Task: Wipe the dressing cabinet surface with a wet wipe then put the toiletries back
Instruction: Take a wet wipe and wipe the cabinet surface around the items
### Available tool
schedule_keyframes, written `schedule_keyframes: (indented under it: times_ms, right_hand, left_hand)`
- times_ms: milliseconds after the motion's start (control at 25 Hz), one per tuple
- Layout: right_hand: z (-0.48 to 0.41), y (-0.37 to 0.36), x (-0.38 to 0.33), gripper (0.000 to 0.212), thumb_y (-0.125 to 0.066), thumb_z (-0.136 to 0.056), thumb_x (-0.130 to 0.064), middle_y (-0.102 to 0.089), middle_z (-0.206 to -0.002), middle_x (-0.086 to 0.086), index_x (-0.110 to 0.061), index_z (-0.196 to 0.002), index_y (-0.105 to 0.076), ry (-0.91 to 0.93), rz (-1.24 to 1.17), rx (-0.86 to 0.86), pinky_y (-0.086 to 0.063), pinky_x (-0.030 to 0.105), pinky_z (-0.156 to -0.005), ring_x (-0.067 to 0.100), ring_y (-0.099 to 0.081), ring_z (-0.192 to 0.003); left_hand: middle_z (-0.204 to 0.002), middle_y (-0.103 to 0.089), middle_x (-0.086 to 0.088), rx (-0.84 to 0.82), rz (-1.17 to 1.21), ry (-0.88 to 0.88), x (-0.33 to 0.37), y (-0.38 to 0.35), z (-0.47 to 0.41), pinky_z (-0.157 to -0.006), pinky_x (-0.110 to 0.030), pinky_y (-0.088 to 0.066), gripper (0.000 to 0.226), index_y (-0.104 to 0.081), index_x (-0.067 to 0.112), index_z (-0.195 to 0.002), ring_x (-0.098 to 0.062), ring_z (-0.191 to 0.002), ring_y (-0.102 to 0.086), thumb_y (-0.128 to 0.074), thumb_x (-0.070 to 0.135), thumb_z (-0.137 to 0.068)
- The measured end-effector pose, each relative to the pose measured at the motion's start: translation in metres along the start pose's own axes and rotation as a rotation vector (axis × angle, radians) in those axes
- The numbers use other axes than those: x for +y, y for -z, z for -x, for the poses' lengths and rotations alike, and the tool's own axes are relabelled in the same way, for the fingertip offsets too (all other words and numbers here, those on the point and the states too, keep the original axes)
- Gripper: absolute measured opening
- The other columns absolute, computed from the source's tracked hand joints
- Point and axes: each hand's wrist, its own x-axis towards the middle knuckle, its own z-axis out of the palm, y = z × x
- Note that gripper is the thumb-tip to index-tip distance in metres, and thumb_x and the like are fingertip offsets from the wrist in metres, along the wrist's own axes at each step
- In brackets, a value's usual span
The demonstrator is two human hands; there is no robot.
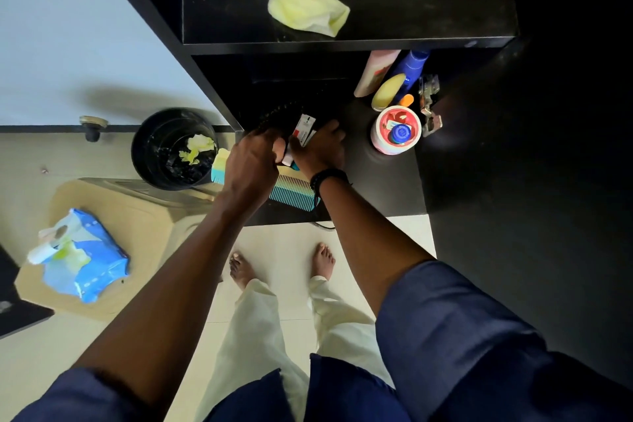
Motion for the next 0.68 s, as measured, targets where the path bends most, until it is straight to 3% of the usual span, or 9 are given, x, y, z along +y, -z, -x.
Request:
schedule_keyframes:
  times_ms: [120, 360, 520, 680]
  right_hand:
    - [-0.006, -0.005, -0.006, 0.081, -0.076, -0.075, -0.037, -0.042, -0.131, 0.020, -0.003, -0.133, -0.030, -0.042, -0.002, -0.011, -0.050, 0.042, -0.088, 0.039, -0.055, -0.112]
    - [-0.013, 0.018, 0.022, 0.039, -0.060, -0.089, -0.012, -0.058, -0.124, 0.019, -0.002, -0.124, -0.047, 0.050, 0.092, -0.030, -0.048, 0.036, -0.088, 0.034, -0.057, -0.114]
    - [0.010, 0.053, 0.067, 0.032, -0.060, -0.090, -0.014, -0.063, -0.118, 0.017, -0.004, -0.121, -0.058, 0.129, 0.178, -0.044, -0.047, 0.036, -0.091, 0.033, -0.058, -0.111]
    - [0.027, 0.084, 0.108, 0.026, -0.058, -0.091, -0.018, -0.064, -0.113, 0.018, -0.004, -0.113, -0.062, 0.006, 0.277, 0.078, -0.041, 0.035, -0.090, 0.035, -0.056, -0.110]
  left_hand:
    - [-0.109, -0.069, -0.012, 0.012, 0.029, -0.014, -0.002, 0.000, 0.000, -0.068, -0.031, -0.050, 0.029, -0.064, 0.010, -0.110, -0.029, -0.088, -0.068, -0.058, -0.003, -0.085]
    - [-0.102, -0.070, -0.013, 0.032, 0.077, -0.022, 0.007, 0.000, -0.001, -0.066, -0.036, -0.053, 0.020, -0.065, 0.010, -0.103, -0.032, -0.084, -0.067, -0.062, 0.004, -0.084]
    - [-0.099, -0.069, -0.016, -0.016, 0.120, -0.025, 0.030, -0.011, -0.004, -0.066, -0.037, -0.053, 0.021, -0.062, 0.013, -0.106, -0.037, -0.082, -0.065, -0.062, 0.011, -0.085]
    - [-0.102, -0.069, -0.018, -0.050, 0.145, -0.076, 0.063, -0.025, -0.016, -0.076, -0.042, -0.053, 0.027, -0.061, 0.012, -0.112, -0.039, -0.090, -0.064, -0.060, 0.014, -0.085]
